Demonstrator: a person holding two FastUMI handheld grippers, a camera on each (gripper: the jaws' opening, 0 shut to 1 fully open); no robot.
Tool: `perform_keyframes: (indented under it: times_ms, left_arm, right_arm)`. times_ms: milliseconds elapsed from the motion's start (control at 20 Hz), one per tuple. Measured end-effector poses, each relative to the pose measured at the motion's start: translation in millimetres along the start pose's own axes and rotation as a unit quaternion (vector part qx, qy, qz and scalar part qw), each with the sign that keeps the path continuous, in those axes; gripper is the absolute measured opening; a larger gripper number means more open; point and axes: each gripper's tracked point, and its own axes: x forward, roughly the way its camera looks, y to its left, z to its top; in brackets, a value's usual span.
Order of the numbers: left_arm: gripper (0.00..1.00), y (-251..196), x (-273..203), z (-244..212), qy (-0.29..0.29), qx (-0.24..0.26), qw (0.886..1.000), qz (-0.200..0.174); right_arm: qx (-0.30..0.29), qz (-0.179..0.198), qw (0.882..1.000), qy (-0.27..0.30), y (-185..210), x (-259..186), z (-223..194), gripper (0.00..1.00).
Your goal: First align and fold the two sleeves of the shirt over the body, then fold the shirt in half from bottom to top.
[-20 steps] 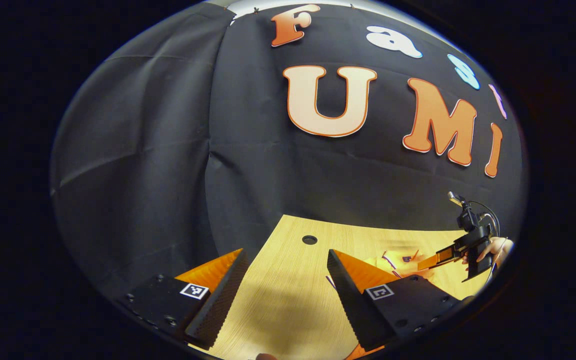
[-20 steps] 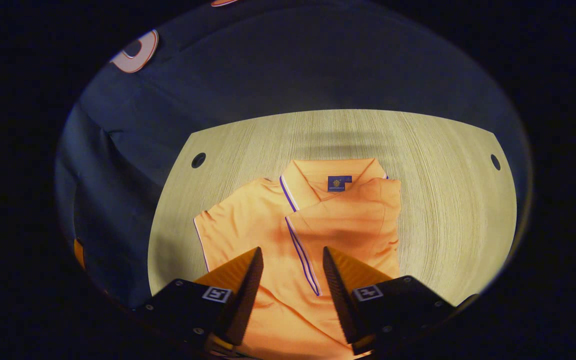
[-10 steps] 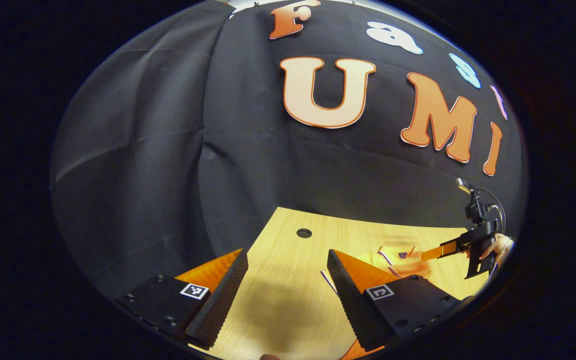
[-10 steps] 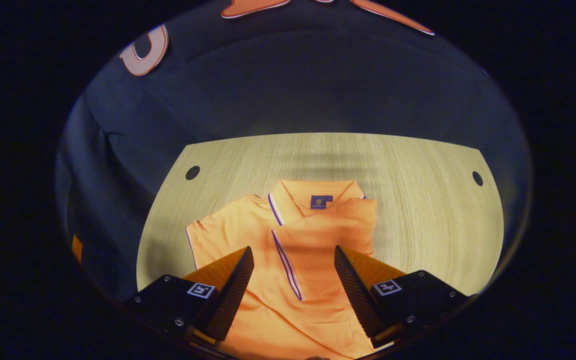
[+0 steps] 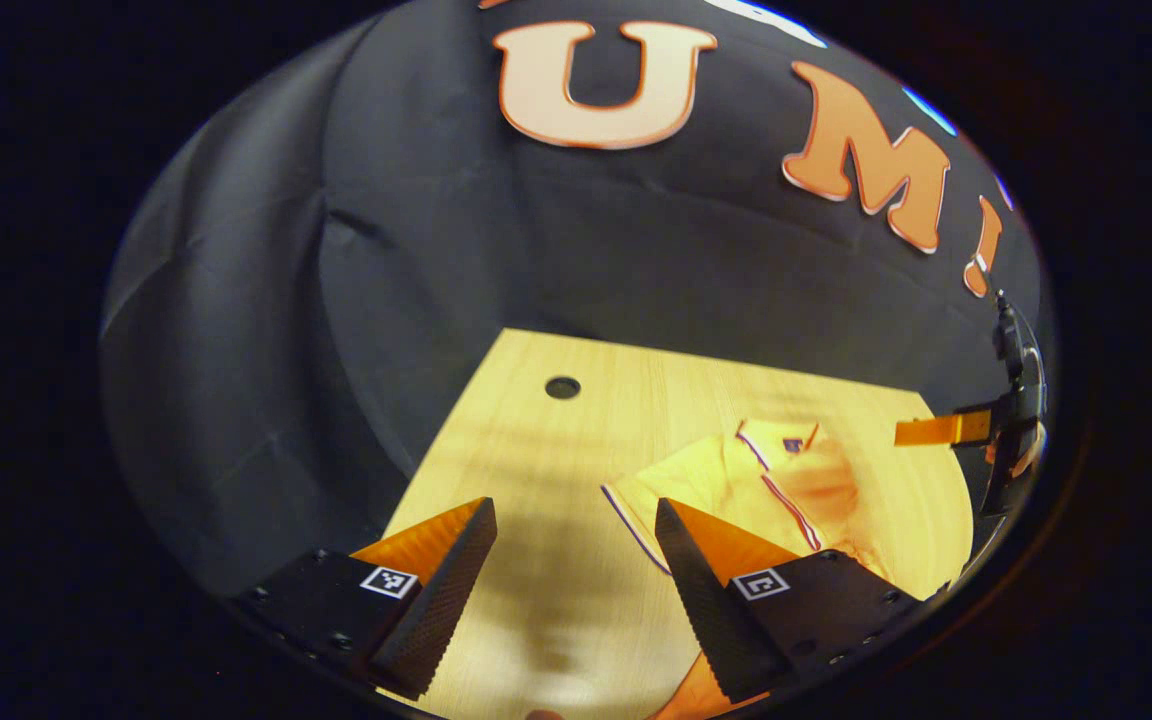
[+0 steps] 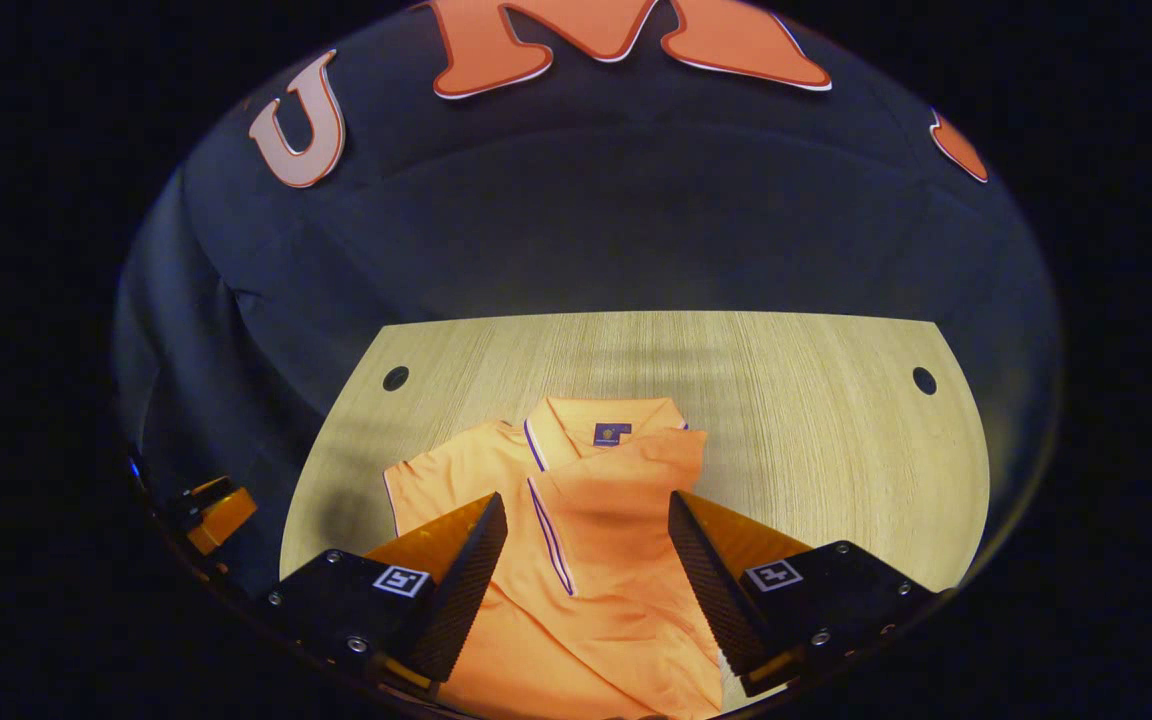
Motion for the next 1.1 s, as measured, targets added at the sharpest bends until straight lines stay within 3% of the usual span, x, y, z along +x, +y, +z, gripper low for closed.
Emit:
perform_keyframes:
  times_ms: [300,550,700,900,1100]
  left_arm:
    - [0.98,-28,75,-24,0.093,0.003,0.996,-0.010]
    - [0.99,-40,108,-47,0.203,-0.061,0.977,0.001]
    - [0.98,-47,130,-55,0.237,-0.100,0.966,0.019]
    - [0.98,-36,149,-72,0.269,-0.077,0.958,0.058]
    - [0.99,-31,155,-83,0.283,-0.106,0.950,0.079]
  right_arm:
    - [0.035,0.017,0.999,-0.002,-33,-24,-1,0.99]
    - [0.047,0.006,0.999,0.006,-75,-34,-12,0.99]
    - [0.058,0.005,0.998,0.014,-97,-36,-21,0.99]
    - [0.066,0.003,0.997,0.028,-120,-40,-35,0.99]
    - [0.075,0.007,0.997,0.035,-134,-42,-43,0.99]
